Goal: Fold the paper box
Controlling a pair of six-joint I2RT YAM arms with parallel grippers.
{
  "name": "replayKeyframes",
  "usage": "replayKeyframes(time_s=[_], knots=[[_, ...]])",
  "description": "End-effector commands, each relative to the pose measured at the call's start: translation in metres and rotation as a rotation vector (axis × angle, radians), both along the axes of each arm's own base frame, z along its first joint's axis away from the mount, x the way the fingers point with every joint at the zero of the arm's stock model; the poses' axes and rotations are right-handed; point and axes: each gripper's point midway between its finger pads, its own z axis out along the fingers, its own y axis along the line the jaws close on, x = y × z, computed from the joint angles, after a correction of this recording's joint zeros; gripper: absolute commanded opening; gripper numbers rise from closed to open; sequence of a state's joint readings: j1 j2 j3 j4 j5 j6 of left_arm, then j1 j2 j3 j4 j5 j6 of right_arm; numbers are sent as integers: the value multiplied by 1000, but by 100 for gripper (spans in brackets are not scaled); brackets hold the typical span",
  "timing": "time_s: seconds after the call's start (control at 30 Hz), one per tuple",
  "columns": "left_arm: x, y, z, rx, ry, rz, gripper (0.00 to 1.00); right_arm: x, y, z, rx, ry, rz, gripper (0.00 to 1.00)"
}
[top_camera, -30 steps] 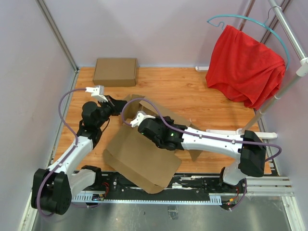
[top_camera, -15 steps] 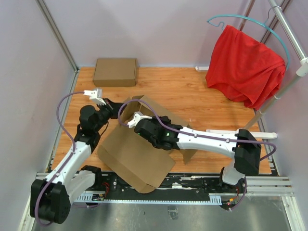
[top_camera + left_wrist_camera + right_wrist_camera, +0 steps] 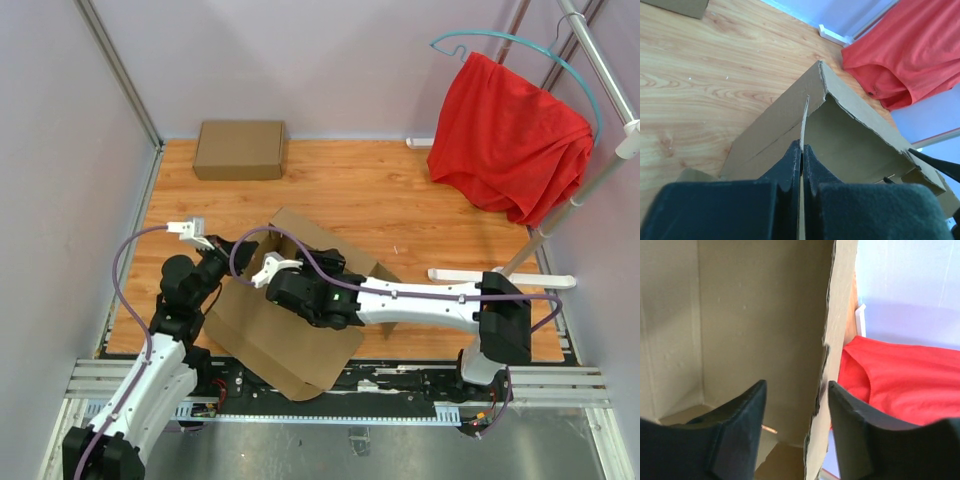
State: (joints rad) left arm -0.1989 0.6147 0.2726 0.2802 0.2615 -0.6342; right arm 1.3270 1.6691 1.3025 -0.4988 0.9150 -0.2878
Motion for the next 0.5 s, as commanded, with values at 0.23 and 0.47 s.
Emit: replayKeyframes(time_s=[0.23,0.47], knots=[[-14,4,-39,-3,92,22,0,-61,-34,37,210,98,-11,62],[-14,16,-30,40,67,75,0,-75,-100,71,571,165,-61,64]])
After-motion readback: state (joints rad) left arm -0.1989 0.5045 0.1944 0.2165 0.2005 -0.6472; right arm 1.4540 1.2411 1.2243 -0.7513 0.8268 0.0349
